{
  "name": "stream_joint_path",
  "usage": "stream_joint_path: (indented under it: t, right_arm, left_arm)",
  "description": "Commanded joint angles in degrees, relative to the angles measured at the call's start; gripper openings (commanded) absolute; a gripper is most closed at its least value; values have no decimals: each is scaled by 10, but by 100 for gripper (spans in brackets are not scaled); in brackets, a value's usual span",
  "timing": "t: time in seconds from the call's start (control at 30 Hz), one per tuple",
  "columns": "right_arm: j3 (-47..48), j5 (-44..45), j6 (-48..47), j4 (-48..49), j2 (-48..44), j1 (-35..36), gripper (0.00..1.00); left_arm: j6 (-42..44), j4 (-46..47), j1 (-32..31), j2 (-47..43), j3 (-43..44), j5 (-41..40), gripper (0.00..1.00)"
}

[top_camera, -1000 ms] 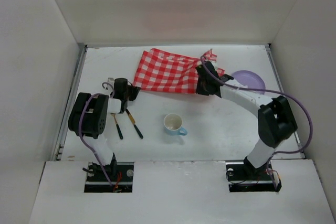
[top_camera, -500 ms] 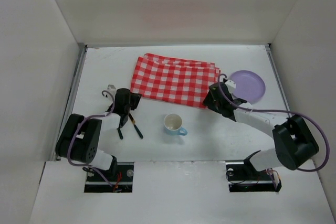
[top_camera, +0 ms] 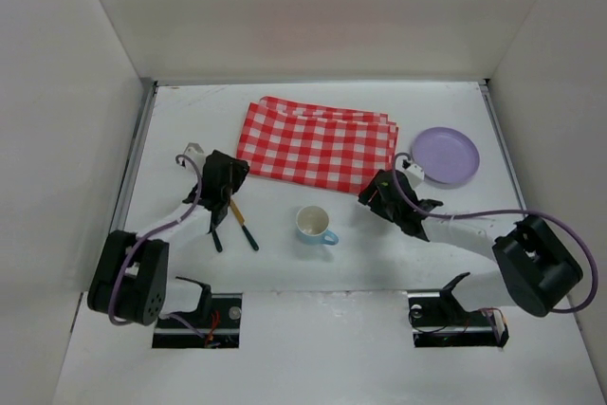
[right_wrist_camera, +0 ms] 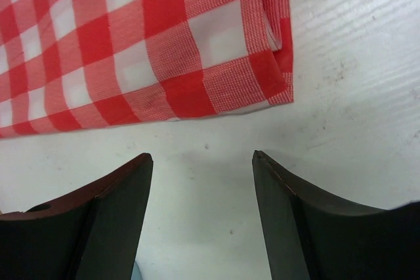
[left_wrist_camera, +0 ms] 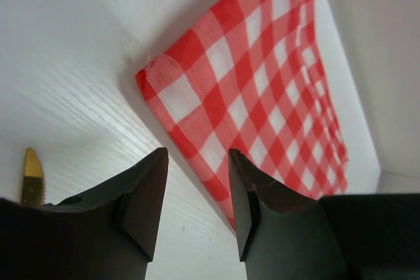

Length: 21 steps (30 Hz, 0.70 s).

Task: Set the dinner table for one person

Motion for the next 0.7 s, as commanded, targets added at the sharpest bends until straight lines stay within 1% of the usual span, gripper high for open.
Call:
stream_joint_path:
  t: [0.0,0.13,0.27,0.3,0.33,0.4,0.43,0.53,0.6,0.67]
  right_arm:
    - [-7,6,54,85,12,7,68]
    - [-8,13,71,104,43,4,71]
    - [9,23,81,112,66,-11,69]
    - [14,25,82,116,73,-14,66]
    - [19,24,79,124,81,-19,60]
    - [27,21,83,134,93,-30,46]
    - [31,20,84,140,97,-35,40]
    - [46,19,84,143,111,-51,23]
    - [54,18,81,143,118,-59,14]
    - [56,5,71,143,120,-70,9]
  left_arm:
    - [33,-25,12,43,26,-16,39]
    - [26,3,35,96,25,-16,39]
    - [21,32,42,145,40,12,39]
    - [20,36,42,152,43,16,39]
    - [17,39,42,161,45,19,38]
    - [8,49,42,169,42,18,31]
    - [8,52,42,172,41,15,28]
    - [8,63,43,184,42,21,17]
    - [5,70,45,184,33,34,9]
    - [2,79,41,171,18,40,6]
